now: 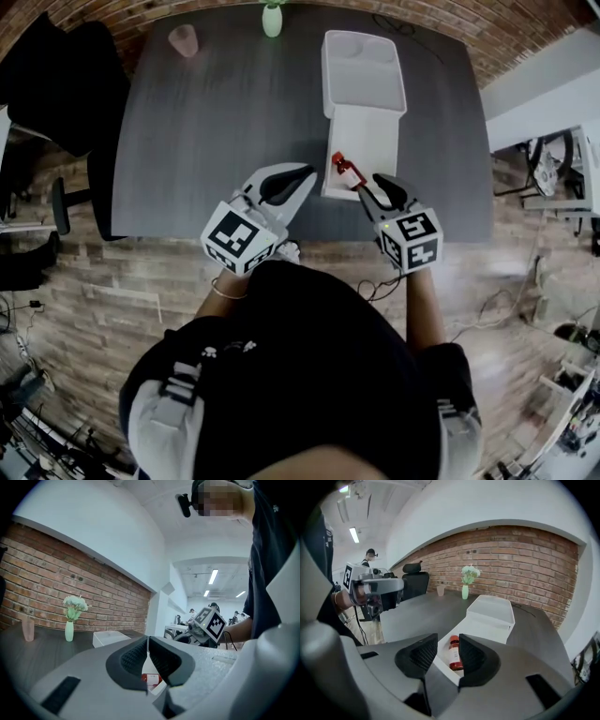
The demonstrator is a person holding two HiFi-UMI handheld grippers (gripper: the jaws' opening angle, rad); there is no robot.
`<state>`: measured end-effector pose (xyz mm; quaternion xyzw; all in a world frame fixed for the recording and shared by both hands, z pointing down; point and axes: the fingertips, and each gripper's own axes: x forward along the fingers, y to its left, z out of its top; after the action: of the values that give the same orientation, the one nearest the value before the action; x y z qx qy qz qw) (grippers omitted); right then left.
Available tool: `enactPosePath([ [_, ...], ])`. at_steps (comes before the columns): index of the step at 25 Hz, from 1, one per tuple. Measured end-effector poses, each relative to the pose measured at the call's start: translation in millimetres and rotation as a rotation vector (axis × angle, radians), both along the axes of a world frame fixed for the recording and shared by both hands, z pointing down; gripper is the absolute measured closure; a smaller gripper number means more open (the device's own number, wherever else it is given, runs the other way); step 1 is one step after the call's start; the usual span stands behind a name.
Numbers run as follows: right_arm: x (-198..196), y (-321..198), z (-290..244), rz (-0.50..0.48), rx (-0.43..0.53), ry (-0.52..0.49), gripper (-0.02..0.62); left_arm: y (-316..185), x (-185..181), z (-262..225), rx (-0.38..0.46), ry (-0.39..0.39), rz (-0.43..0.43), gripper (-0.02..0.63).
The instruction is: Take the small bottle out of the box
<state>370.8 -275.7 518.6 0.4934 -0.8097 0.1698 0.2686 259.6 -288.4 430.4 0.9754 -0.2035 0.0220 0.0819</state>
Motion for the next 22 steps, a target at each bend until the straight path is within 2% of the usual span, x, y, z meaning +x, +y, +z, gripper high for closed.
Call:
enactPosePath([
  [11,-9,-35,72,-0.070,-0.222,0.140,0.381,-51,-9,12,-0.025,0.022,-0.034,0.603],
  [16,-10,-41,98,-0.084,-0.320,0.229,0.368,-67,-14,14,-0.031,0.036,-0.031,0.603],
  [18,-10,-41,109,-0.082,-0.361,0.251,0.339,-74,-16,16,-0.035,0.040,-0.031,0.603],
  [22,-10,-52,117,-0.068,-0.373,0.264,0.342,-86,-19,19,-0.044,0.042,-0.022,0.603],
])
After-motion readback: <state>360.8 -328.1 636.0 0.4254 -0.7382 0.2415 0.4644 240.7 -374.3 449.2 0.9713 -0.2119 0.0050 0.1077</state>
